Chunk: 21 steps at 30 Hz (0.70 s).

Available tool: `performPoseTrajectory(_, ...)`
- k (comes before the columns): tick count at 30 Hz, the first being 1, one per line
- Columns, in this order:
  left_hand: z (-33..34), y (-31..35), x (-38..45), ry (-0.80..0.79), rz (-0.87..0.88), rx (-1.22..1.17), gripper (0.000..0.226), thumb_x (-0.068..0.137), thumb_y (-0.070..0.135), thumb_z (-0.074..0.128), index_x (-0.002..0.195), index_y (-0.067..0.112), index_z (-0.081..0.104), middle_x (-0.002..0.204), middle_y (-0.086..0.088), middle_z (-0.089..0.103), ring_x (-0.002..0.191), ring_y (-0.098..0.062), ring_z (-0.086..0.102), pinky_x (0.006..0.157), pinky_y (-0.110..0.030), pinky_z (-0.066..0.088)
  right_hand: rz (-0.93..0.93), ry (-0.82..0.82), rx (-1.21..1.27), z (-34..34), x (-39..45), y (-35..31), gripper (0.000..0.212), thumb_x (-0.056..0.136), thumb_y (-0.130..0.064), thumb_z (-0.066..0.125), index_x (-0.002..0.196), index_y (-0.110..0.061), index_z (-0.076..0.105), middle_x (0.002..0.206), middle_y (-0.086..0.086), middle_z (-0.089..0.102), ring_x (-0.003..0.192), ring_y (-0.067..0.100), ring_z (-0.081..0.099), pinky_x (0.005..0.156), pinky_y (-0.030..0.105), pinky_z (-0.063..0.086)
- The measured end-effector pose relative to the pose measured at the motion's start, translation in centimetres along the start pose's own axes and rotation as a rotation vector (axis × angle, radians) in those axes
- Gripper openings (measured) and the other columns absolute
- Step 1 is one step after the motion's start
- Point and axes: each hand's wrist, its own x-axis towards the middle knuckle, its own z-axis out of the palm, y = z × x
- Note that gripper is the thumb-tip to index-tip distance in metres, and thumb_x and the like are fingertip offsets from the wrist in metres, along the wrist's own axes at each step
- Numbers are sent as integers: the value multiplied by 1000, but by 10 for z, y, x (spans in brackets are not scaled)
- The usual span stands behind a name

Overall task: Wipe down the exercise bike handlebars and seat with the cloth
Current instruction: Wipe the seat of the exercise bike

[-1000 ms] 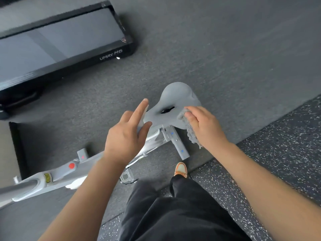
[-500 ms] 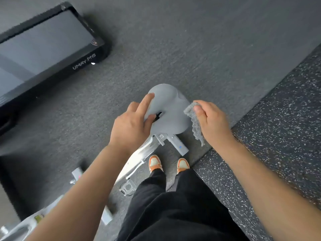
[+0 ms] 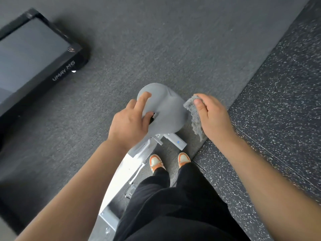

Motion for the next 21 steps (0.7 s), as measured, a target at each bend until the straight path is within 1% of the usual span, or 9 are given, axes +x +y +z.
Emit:
performPoseTrajectory(6, 1, -4, 6, 53, 52, -15, 52, 96, 36, 54, 143, 29, 33, 97, -3, 54, 62, -26, 53, 56, -37, 48, 14, 35, 4, 1, -4, -1, 34, 103, -29, 42, 124, -10, 59, 111, 7, 63, 105, 21, 56, 91, 33, 44)
performPoseTrajectory(8, 0, -5, 8, 54, 79, -13, 53, 95, 35, 55, 143, 29, 33, 96, -2, 54, 60, -24, 51, 55, -35, 47, 12, 44, 0, 3, -4, 0, 34, 103, -29, 42, 123, -9, 60, 110, 8, 63, 105, 22, 56, 90, 30, 42)
performPoseTrajectory(10, 0, -4, 9, 34, 96, -18, 52, 95, 35, 55, 141, 30, 33, 97, -1, 54, 62, -25, 52, 57, -34, 47, 19, 48, -3, 4, -4, 1, 34, 103, -30, 42, 123, -10, 60, 110, 9, 64, 104, 21, 56, 88, 26, 39)
performPoseTrajectory(12, -2, -1, 11, 14, 111, -27, 49, 95, 35, 54, 139, 30, 34, 98, 0, 55, 65, -26, 55, 60, -36, 49, 26, 51, -4, 4, -3, 0, 34, 103, -30, 42, 124, -10, 59, 110, 9, 64, 103, 21, 55, 87, 24, 38)
performPoseTrajectory(15, -2, 2, 15, -1, 113, -42, 45, 96, 36, 51, 137, 29, 34, 103, -2, 56, 69, -28, 57, 62, -36, 48, 21, 69, -3, 5, -4, 1, 34, 103, -30, 42, 123, -9, 60, 110, 9, 64, 103, 21, 56, 88, 25, 39)
performPoseTrajectory(17, -1, 2, 16, 3, 110, -48, 46, 96, 36, 52, 138, 29, 35, 104, -2, 57, 70, -28, 57, 63, -37, 49, 22, 72, -9, 7, -4, 2, 35, 103, -32, 41, 123, -10, 59, 109, 9, 64, 103, 22, 56, 89, 29, 41)
performPoseTrajectory(19, 1, -1, 16, 19, 122, -47, 50, 95, 35, 54, 141, 28, 35, 103, -3, 56, 67, -28, 56, 61, -37, 49, 30, 70, -19, 8, -5, 1, 36, 103, -33, 40, 124, -12, 59, 108, 8, 64, 102, 21, 56, 88, 33, 43)
performPoseTrajectory(21, 2, -4, 16, 33, 140, -36, 53, 95, 35, 55, 144, 28, 34, 102, -4, 55, 67, -28, 56, 58, -38, 49, 37, 72, -8, 8, -5, -1, 36, 103, -34, 40, 125, -12, 59, 109, 7, 63, 103, 20, 55, 89, 32, 43)
